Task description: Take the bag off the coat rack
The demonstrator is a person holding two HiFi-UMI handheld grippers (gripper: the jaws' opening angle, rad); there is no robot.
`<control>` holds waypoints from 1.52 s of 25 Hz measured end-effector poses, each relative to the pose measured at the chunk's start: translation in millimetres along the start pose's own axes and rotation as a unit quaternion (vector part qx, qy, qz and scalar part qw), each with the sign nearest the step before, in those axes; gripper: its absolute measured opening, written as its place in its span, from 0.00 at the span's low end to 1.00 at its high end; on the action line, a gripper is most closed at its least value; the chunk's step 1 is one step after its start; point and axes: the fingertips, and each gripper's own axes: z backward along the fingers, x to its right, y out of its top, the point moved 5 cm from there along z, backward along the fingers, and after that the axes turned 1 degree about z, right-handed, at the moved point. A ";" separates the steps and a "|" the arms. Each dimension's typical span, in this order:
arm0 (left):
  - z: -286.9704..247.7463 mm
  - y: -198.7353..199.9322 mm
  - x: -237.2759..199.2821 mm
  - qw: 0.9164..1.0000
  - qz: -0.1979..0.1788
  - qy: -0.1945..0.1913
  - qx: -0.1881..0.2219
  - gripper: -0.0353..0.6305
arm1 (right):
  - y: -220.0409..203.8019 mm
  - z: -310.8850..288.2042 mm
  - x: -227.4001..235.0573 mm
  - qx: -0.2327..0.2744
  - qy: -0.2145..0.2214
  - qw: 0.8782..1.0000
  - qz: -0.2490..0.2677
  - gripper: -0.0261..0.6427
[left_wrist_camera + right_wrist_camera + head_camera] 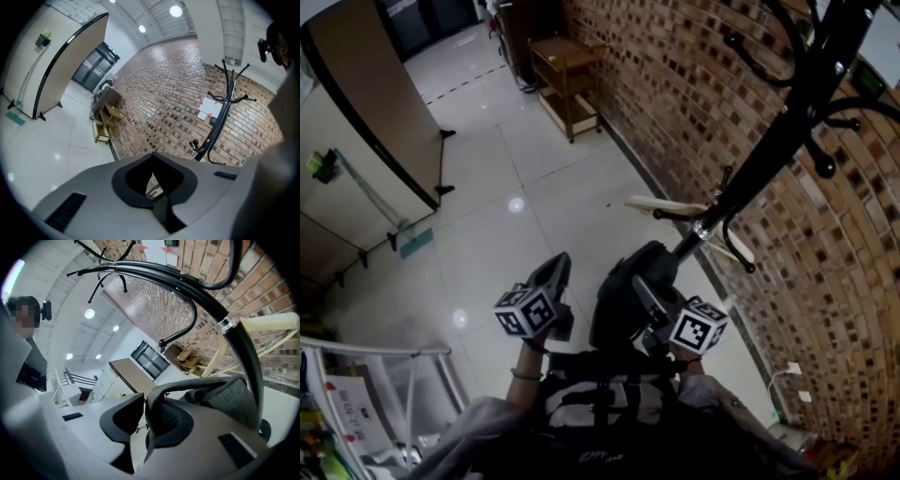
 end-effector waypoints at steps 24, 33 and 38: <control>-22.0 -20.4 34.1 0.999 -0.014 -0.031 -0.030 0.06 | 7.6 37.7 22.8 0.015 -0.065 0.998 0.003 0.09; -19.8 -22.3 36.1 0.999 -0.010 -0.032 -0.029 0.06 | 7.7 37.4 18.6 0.015 -0.058 0.998 -0.002 0.09; -19.4 -23.7 37.0 0.999 -0.009 -0.030 -0.032 0.06 | 7.5 37.8 17.6 0.014 -0.057 0.998 -0.003 0.09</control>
